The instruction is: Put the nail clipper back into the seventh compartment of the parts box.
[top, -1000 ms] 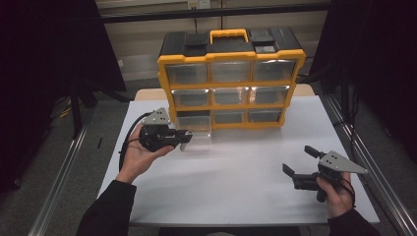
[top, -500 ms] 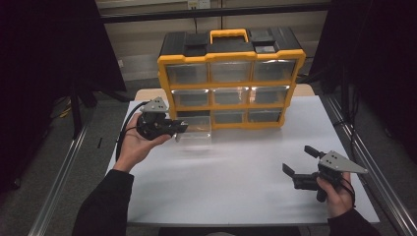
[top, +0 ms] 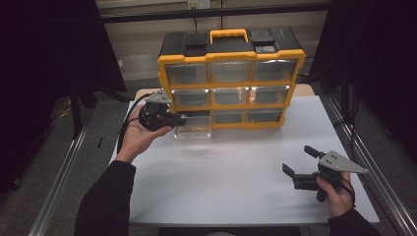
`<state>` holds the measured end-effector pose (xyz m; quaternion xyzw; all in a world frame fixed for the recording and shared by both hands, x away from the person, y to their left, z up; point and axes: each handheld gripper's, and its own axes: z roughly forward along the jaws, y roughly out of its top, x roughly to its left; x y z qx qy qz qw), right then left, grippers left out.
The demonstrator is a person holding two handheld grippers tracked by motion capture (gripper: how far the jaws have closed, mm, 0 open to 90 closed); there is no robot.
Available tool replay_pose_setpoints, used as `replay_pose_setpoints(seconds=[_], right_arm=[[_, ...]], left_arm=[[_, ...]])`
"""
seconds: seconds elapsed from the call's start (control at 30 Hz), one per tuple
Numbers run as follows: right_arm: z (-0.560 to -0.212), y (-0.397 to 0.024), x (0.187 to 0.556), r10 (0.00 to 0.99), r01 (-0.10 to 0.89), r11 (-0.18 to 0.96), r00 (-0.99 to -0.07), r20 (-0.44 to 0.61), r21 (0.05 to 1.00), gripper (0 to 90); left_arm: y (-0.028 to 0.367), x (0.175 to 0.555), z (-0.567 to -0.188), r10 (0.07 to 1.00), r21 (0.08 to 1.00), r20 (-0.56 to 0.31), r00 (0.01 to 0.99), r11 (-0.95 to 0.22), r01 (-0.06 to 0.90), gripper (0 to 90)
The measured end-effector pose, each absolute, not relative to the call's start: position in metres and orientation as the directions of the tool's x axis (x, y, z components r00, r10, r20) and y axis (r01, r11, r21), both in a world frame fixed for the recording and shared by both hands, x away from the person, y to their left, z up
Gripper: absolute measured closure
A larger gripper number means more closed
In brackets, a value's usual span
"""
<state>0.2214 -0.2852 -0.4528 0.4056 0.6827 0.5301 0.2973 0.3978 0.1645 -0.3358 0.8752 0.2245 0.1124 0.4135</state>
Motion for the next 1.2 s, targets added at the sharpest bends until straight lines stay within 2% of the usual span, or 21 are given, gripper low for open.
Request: replay_pose_setpoints(seconds=[0.43,0.77,0.87,1.2], right_arm=[[-0.453,-0.285,0.221,0.869,0.241,0.109,-0.494,0.026,0.964,0.5],[-0.453,-0.285,0.221,0.867,0.240,0.109,-0.497,0.026,0.965,0.5],[-0.453,-0.285,0.222,0.867,0.241,0.108,-0.497,0.027,0.964,0.5],[-0.453,-0.285,0.222,0.869,0.240,0.102,-0.493,0.030,0.965,0.5]], left_arm=[[0.153,0.410,-0.332,0.481,0.716,0.063,0.874,-0.632,0.296,78.0],[0.145,0.423,-0.333,0.490,0.682,0.067,0.869,-0.659,0.318,77.9],[0.143,0.426,-0.331,0.492,0.672,0.096,0.866,-0.674,0.308,78.0],[0.132,0.433,-0.339,0.470,0.644,0.082,0.879,-0.698,0.313,77.9]])
